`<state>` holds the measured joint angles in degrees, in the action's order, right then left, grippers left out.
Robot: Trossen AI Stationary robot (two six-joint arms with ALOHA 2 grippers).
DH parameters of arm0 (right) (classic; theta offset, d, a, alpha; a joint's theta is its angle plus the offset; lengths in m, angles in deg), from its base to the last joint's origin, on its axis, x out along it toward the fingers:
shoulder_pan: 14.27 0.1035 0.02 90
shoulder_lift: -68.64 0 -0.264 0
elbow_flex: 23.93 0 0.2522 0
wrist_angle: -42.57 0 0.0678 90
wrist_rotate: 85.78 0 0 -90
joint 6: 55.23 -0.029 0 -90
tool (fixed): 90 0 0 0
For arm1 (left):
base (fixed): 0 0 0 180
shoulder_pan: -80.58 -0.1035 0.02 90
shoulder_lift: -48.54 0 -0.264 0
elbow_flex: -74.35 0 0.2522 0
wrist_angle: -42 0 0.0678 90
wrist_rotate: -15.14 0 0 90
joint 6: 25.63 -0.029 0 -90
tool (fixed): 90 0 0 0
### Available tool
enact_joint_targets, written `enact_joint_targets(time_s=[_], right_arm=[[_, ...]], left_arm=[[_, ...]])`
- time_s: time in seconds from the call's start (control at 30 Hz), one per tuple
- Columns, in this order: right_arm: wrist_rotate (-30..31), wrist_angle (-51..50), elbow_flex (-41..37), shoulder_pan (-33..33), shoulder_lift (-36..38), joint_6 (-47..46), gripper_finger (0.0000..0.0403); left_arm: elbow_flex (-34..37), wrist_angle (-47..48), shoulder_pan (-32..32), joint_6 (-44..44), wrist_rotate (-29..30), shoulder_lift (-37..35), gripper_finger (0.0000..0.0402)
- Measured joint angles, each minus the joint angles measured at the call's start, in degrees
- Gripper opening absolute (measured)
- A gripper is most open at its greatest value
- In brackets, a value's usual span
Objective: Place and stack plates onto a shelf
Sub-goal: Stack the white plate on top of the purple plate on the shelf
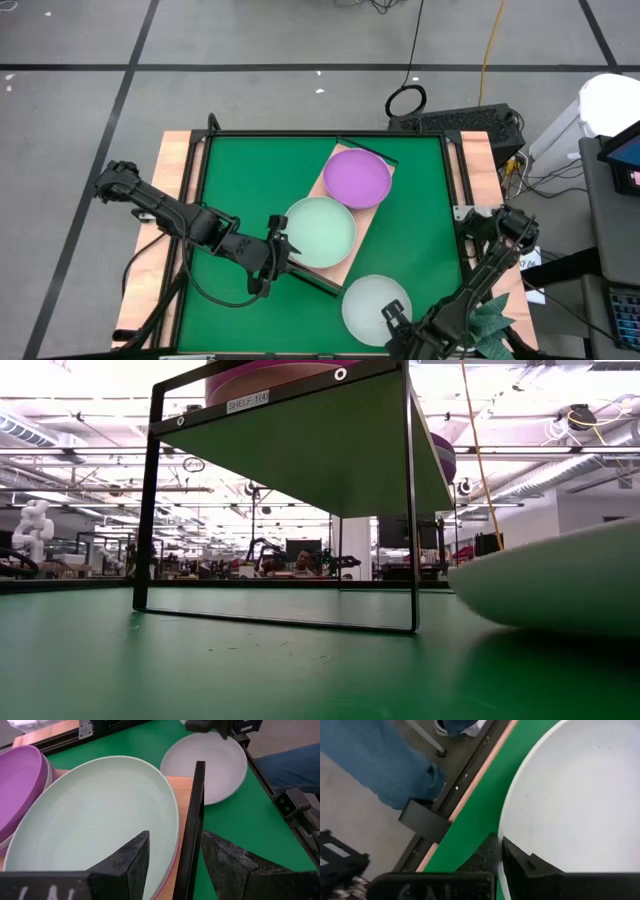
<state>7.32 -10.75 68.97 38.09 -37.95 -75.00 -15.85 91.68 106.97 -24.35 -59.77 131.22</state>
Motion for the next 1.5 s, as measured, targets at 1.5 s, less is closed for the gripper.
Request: enact_joint_targets(time_s=[1.5], right_arm=[[23.9,-50.4,16.4,-3.8,12.4,-22.4,0.0000]], left_arm=[[0.0,0.0,0.0,-1.0,0.0,0.0,0.0184]])
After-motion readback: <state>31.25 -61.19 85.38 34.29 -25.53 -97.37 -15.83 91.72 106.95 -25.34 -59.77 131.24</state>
